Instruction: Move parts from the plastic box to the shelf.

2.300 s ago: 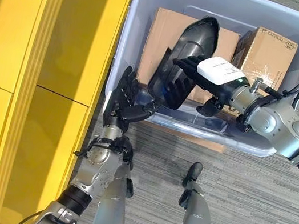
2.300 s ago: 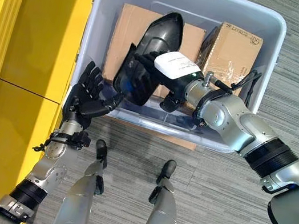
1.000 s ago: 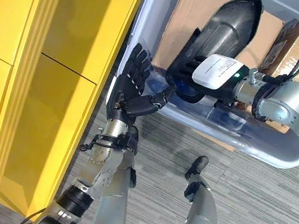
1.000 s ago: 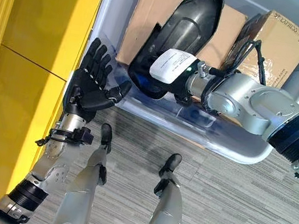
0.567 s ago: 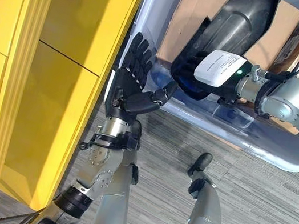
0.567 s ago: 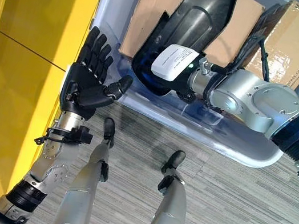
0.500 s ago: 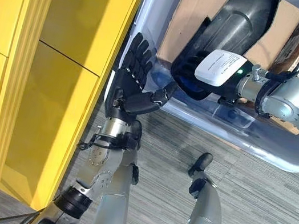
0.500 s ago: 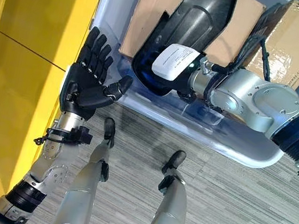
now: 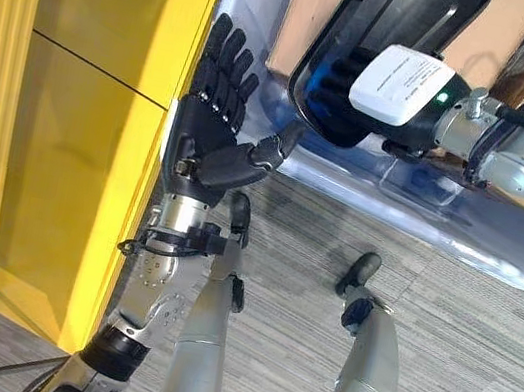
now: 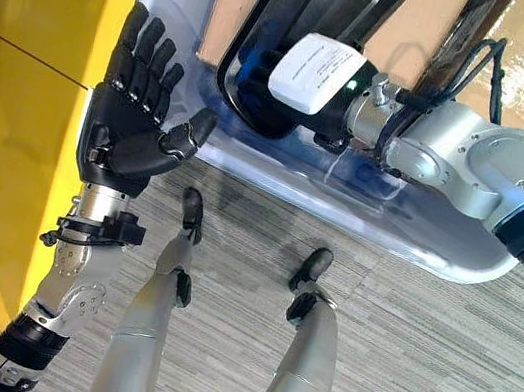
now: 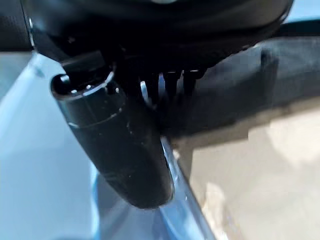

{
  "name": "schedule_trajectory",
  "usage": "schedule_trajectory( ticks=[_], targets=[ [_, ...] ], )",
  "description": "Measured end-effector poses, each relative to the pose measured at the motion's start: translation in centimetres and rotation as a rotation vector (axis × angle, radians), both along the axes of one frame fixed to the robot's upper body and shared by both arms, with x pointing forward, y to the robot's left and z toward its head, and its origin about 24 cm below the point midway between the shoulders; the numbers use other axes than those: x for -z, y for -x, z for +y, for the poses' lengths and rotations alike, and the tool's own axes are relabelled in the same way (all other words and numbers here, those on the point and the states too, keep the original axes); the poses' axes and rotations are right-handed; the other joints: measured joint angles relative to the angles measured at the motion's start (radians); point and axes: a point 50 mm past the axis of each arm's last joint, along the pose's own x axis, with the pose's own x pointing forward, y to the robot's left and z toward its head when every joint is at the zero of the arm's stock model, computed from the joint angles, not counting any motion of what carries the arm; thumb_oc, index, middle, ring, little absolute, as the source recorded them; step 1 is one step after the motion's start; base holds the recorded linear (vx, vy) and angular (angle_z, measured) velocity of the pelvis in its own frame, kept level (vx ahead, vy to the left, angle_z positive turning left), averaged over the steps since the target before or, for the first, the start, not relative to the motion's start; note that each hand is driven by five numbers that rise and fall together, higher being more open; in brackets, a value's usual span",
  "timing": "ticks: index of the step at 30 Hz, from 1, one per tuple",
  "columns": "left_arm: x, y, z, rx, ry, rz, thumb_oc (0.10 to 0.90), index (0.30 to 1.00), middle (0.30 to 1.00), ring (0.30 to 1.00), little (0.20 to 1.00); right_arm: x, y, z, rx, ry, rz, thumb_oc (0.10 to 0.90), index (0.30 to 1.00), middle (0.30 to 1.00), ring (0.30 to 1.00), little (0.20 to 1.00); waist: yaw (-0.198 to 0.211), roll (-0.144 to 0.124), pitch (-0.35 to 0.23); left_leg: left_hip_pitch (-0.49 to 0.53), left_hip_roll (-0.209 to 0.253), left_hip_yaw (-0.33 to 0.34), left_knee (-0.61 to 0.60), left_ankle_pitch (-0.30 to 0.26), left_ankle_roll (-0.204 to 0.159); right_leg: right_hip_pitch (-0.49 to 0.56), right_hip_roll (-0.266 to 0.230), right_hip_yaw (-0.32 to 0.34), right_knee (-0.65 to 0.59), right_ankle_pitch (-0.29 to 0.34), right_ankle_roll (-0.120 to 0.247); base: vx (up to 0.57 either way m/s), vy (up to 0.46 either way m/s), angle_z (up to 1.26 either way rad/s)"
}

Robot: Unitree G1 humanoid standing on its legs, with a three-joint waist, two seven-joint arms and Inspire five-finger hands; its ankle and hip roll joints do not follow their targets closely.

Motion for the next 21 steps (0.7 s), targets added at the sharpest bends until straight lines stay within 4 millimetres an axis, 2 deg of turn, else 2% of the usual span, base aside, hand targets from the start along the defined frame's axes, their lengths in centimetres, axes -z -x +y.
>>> schedule_trajectory(
  ticks=[4, 6, 12, 14, 18, 21],
  targets=[
    [0.5, -0.2, 0.0, -0.002, -0.008, 0.026, 0.9, 1.0, 1.0, 1.0, 1.0, 0.1, 0.1, 0.3, -0.02, 0.018, -0.005, 0.4, 0.3, 0.3, 0.3, 0.3, 0.0, 0.0, -0.039, -0.015, -0.001, -0.007, -0.002, 0.009, -0.011, -0.017, -0.001, 0.001, 0.008, -0.002, -0.001, 0.0, -0.004, 0.03],
    [1.0, -0.4, -0.1, -0.001, -0.012, 0.049, 0.9, 1.0, 1.0, 1.0, 1.0, 0.8, -0.1, 0.1, -0.007, 0.027, 0.013, 0.4, 0.3, 0.3, 0.3, 0.3, 0.0, -0.001, -0.055, -0.016, -0.001, -0.011, -0.004, 0.011, -0.011, -0.015, -0.001, 0.0, 0.008, -0.001, -0.001, 0.0, 0.007, 0.02],
    [1.6, -0.6, 0.0, -0.009, -0.021, 0.084, 0.9, 1.0, 1.0, 1.0, 1.0, 1.4, -0.2, 0.2, 0.0, 0.039, 0.032, 0.4, 0.3, 0.3, 0.3, 0.3, -0.003, -0.002, -0.058, 0.011, -0.001, -0.012, -0.005, 0.015, -0.011, 0.015, 0.0, -0.002, 0.003, 0.0, -0.001, 0.0, 0.006, 0.0],
    [3.0, -1.2, 0.1, -0.023, -0.038, 0.165, 0.9, 1.0, 1.0, 1.0, 1.0, 2.5, -0.5, -0.2, 0.043, 0.065, 0.074, 0.4, 0.3, 0.3, 0.3, 0.3, -0.011, -0.005, -0.057, 0.087, -0.001, -0.012, -0.024, 0.016, -0.012, 0.099, 0.003, -0.015, -0.025, 0.006, 0.003, -0.1, 0.056, 0.0],
    [4.5, -1.2, 0.3, -0.034, -0.054, 0.235, 0.9, 1.0, 1.0, 1.0, 1.0, 3.5, -0.7, -1.2, 0.086, 0.053, 0.121, 0.4, 0.3, 0.3, 0.3, 0.3, -0.014, -0.009, -0.059, 0.147, 0.005, -0.011, -0.042, 0.016, -0.011, 0.174, 0.017, -0.022, -0.071, 0.02, 0.011, -0.05, 0.022, -0.05],
    [5.9, -1.5, 0.7, -0.053, -0.073, 0.306, 0.9, 1.0, 1.0, 1.0, 1.0, 5.3, -0.7, -2.1, 0.117, 0.005, 0.201, 0.4, 0.3, 0.3, 0.3, 0.3, -0.014, -0.015, -0.056, 0.223, 0.013, 0.0, -0.065, 0.017, -0.011, 0.261, 0.032, -0.032, -0.13, 0.045, 0.018, 0.01, 0.024, -0.11]
  ],
)
